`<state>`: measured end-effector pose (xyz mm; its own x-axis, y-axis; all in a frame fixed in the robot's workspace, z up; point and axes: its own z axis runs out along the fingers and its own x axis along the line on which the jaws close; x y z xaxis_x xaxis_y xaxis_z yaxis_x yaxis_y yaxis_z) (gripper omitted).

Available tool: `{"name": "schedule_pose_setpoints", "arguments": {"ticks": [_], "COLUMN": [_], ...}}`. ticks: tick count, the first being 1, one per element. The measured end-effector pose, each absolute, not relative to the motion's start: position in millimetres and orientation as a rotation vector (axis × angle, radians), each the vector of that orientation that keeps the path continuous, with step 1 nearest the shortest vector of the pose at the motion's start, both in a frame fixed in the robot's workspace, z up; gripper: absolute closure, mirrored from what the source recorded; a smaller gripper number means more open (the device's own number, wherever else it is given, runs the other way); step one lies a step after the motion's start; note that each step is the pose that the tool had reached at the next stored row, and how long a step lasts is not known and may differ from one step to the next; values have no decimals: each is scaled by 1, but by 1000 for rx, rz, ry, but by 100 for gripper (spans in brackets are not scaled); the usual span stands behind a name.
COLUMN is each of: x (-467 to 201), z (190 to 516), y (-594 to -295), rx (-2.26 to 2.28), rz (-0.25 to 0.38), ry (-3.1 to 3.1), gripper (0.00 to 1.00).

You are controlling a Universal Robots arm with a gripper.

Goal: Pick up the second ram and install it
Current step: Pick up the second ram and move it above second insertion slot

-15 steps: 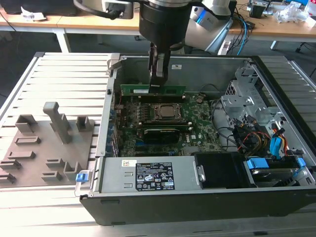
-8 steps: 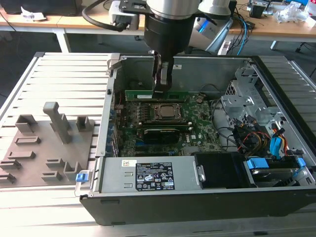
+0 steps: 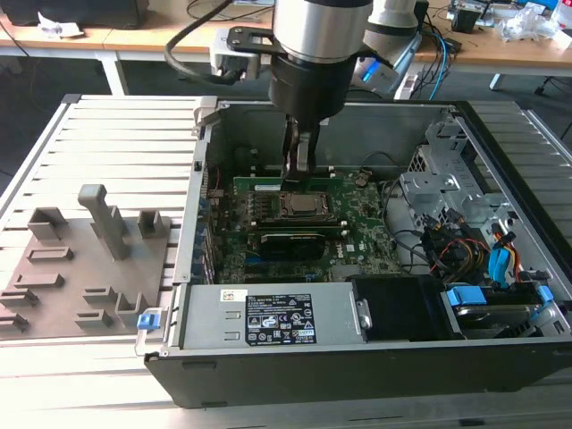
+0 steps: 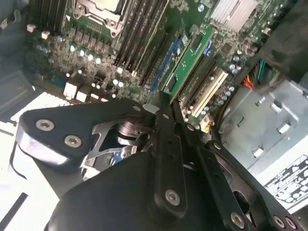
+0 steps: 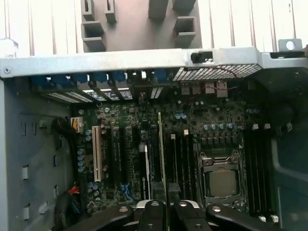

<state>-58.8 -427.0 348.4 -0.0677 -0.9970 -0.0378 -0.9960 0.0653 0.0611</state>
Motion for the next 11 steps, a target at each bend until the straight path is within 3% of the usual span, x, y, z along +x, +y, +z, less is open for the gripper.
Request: {"name": "schedule_pose_setpoints", "arguments": {"ticks": [6, 11], "x": [-26, -26], "z": [346, 346], "y": [-400, -398], "rx": [2135, 2135], "rz": [-111, -111], "ry": [-2282, -2282], "gripper": [86, 86]}}
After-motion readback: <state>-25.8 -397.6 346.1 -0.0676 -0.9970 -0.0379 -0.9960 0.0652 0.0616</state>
